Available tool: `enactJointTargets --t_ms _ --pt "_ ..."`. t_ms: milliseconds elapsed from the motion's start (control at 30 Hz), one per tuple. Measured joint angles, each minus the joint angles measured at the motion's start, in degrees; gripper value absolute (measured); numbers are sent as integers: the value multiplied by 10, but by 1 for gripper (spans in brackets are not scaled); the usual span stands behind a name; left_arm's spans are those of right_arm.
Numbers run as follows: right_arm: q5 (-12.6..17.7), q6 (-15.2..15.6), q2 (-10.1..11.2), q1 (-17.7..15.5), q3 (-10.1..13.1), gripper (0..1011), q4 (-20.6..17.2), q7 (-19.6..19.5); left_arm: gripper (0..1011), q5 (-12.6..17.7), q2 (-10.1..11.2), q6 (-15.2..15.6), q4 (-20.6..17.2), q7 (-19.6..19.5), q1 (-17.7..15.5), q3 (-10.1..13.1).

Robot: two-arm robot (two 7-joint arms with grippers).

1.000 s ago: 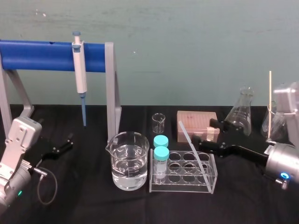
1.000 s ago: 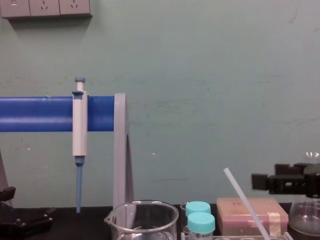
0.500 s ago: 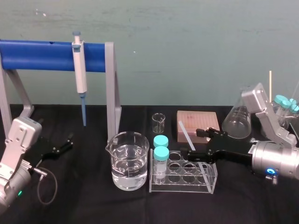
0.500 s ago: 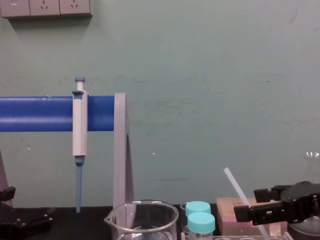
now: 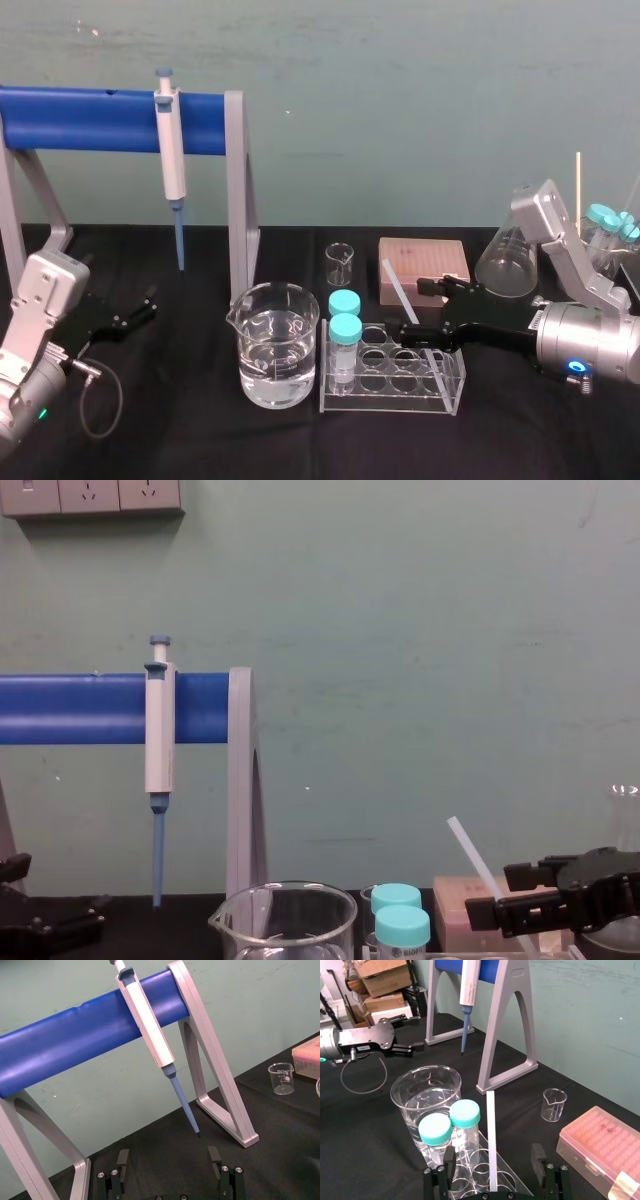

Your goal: Pick up the stirring rod with one hand, then place it down.

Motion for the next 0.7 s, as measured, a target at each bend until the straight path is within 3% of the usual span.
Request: enactJointTargets --t_ms 267,700 --pt "1 -1 0 -1 1 812 -1 0 1000 0 0 0 0 0 0 0" --pt "2 -1 0 -2 2 393 -2 -1 1000 0 0 0 0 0 0 0"
